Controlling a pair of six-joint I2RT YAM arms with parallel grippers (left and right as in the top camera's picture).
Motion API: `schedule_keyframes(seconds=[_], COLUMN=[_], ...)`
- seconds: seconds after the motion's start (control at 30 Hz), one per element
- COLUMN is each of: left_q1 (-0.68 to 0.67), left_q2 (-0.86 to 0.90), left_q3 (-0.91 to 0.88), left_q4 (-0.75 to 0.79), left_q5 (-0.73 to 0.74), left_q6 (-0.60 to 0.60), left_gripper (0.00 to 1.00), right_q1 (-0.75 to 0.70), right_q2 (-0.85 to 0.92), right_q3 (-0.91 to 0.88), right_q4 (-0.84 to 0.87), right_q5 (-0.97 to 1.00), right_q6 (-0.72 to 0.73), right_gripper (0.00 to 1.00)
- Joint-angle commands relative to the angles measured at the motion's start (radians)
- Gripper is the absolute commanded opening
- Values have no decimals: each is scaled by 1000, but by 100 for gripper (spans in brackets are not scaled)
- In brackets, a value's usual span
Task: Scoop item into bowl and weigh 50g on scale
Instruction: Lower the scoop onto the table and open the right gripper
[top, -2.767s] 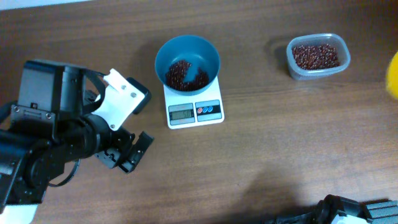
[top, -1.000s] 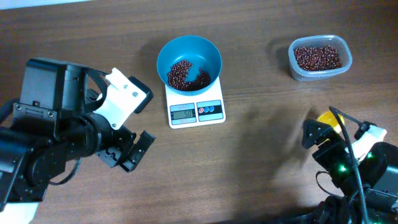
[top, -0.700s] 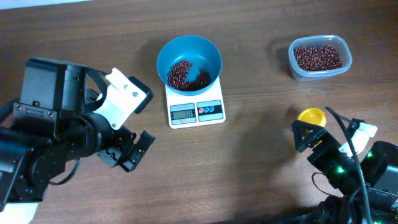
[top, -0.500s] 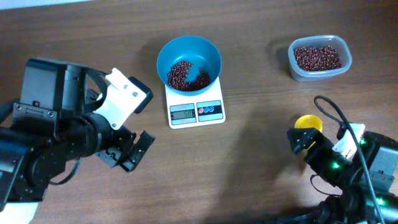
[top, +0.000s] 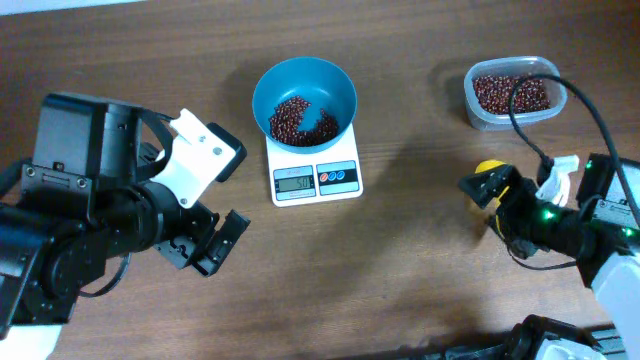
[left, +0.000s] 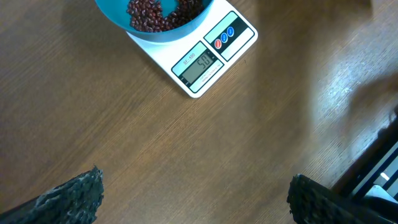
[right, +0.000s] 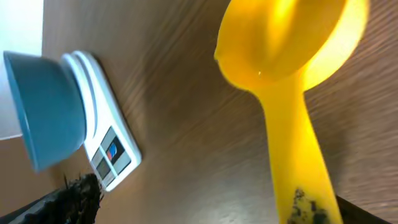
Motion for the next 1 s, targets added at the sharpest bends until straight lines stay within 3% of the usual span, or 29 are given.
schedule_keyframes(seconds=[0.0,0.13,0.23,0.3,0.4,0.53,0.67,0.73,0.83,0.97], left_q1=[2,2,2,2,2,2,2,2,2,2], left_q2=[-4,-4,-4,-4,-4,-4,-4,-4,-4,-4], left_q3=[6,6,6,6,6,6,6,6,6,6], left_q4=[2,2,2,2,2,2,2,2,2,2], left_q5=[11,11,11,11,11,11,11,11,11,11], left_q6=[9,9,9,9,9,9,9,9,9,9], left_gripper=[99,98,99,99,98,99,99,99,99,98], right_q1=[-2,-2,-2,-2,30,174,315,326,326,326], right_q2=[82,244,267,267,267,267,267,268,266,250], right_q3=[15,15,32,116,264,394,394,394,394,399], right_q4=[-53,-63,-83,-225,-382,-348,-412,-474,-439,-236], right_q5=[-105,-100,21,153,315,281,256,256,255,142], right_q6=[71,153,224,224,114,-214,-244,-184,-173,-173], right_gripper=[99,99,99,99,99,99,99,99,99,99])
